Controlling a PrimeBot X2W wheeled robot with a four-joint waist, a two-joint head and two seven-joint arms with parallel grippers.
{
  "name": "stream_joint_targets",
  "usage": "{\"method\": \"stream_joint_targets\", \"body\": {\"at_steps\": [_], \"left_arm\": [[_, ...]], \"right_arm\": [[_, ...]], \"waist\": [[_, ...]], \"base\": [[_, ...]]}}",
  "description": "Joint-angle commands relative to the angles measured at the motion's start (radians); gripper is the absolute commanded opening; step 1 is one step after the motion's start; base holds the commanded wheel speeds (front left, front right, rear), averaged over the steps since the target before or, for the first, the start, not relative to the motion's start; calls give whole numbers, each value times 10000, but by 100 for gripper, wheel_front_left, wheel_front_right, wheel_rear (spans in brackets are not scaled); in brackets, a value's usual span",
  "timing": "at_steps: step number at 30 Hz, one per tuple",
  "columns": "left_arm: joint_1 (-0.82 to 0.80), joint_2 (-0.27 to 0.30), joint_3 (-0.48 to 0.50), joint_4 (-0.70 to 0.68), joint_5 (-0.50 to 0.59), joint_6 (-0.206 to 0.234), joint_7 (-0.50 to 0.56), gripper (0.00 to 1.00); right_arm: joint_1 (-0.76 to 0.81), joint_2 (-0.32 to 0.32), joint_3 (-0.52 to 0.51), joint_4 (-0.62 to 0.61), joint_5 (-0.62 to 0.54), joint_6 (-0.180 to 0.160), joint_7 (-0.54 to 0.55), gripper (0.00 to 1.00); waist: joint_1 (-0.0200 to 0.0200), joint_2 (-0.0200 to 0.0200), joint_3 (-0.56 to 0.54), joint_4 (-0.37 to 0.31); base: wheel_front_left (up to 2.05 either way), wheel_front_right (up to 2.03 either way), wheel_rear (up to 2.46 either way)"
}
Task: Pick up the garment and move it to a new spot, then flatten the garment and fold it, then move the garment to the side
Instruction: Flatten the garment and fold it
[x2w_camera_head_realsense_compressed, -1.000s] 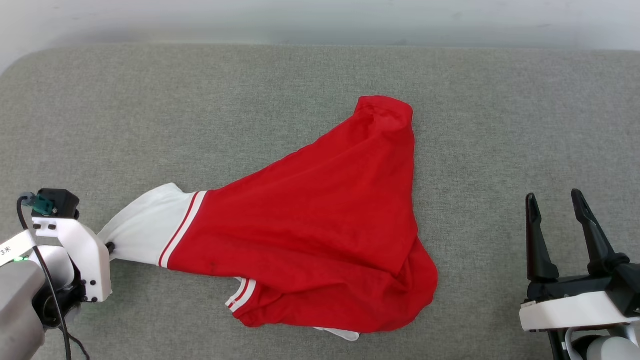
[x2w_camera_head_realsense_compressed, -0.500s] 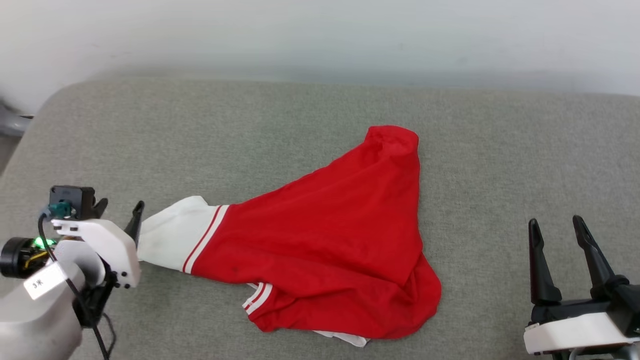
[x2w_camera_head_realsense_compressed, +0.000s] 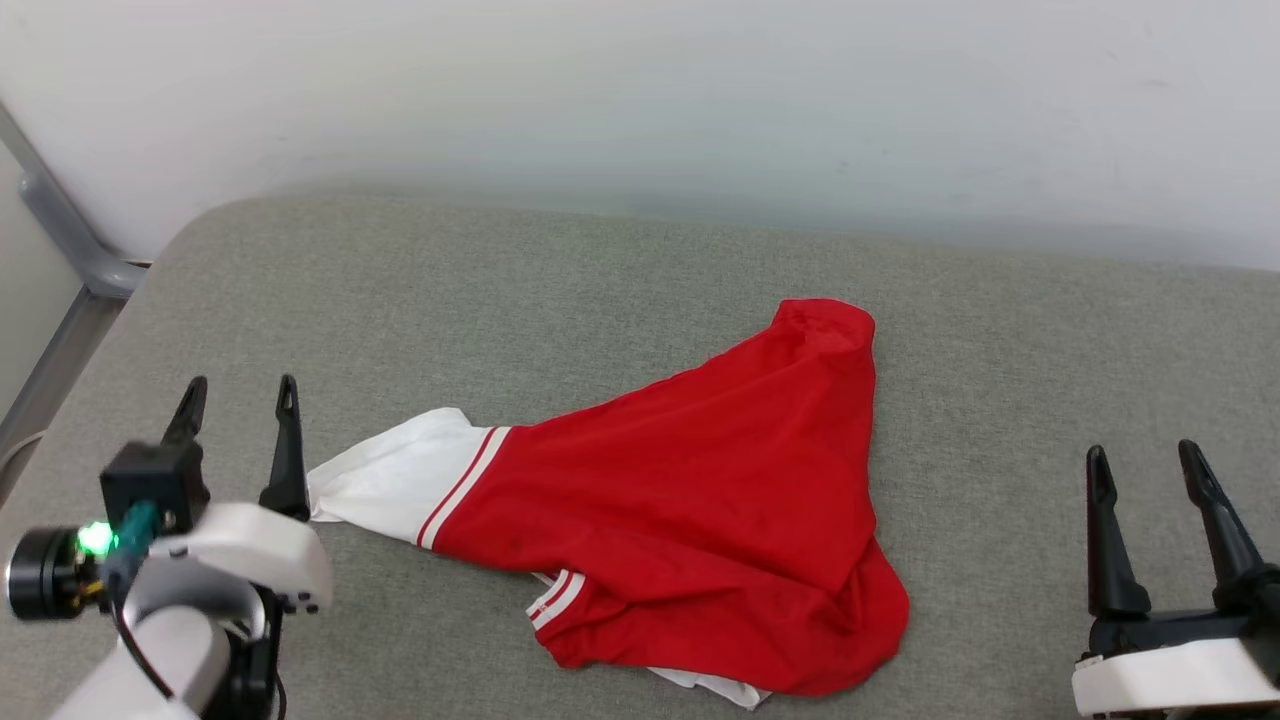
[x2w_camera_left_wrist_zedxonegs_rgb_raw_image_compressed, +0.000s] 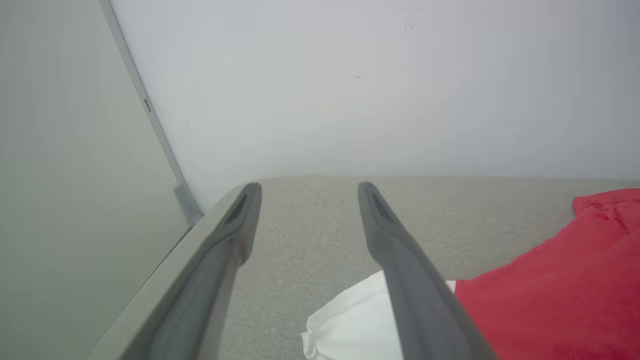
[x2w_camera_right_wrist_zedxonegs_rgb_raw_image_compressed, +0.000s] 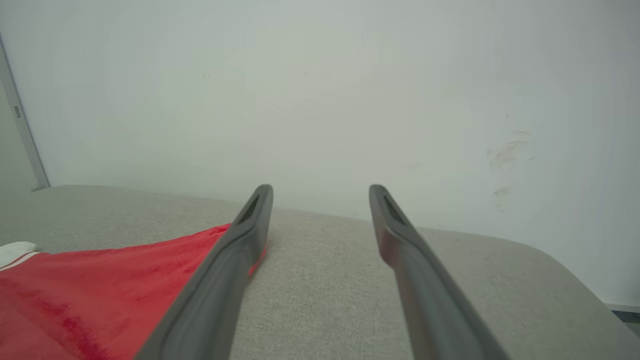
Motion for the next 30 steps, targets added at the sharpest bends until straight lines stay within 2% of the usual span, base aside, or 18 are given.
{"method": "stream_joint_targets", "body": {"at_steps": [1,4,7,13,17,25,27,28,30], "left_arm": [[580,-226,450,-374,418,227,-22,100],[1599,-608,1377,-1153,1430,511,-23,100],[2512,-1120,2106,-1678,2280,610,-23,100],[3648,-2222,3055,-2142,3541,209,-24,100],[4019,-2841,3488,-2194,4101,-239,-24,100],[4165,-3780,4347,-2049,4973,-1154,-25,100],[4093,-3979,4504,-1996,5163,-1352,-25,100],[4093,-3979,4504,-1996,5163,-1352,-25,100],[3975,-4169,4627,-2000,5355,-1532,-25,100]], "right_arm": [[-175,22,-45,-70,-21,-9,-20,100],[-491,-43,-89,-279,-141,-7,-20,100],[-859,-594,208,-367,-194,-10,-20,100],[-1964,-2328,1459,52,297,-10,306,100],[-2637,-3497,2868,24,1362,-9,1941,100],[-3781,-5967,6522,-838,3764,-12,6496,100],[-4085,-6476,7286,-1023,4360,-10,7566,100],[-4085,-6476,7286,-1023,4360,-10,7566,100],[-4454,-6907,7897,-1087,4771,-10,8410,100]], "waist": [[1,0,-35,22],[1,0,-74,45],[1,0,-81,56],[1,0,-63,157],[1,0,-54,255],[1,0,130,457],[1,0,247,512],[1,0,247,512],[1,0,400,583]], "base": [[0,0,0],[0,0,0],[0,0,0],[0,0,0],[0,0,0],[0,0,0],[0,0,0],[0,0,0],[0,0,0]]}}
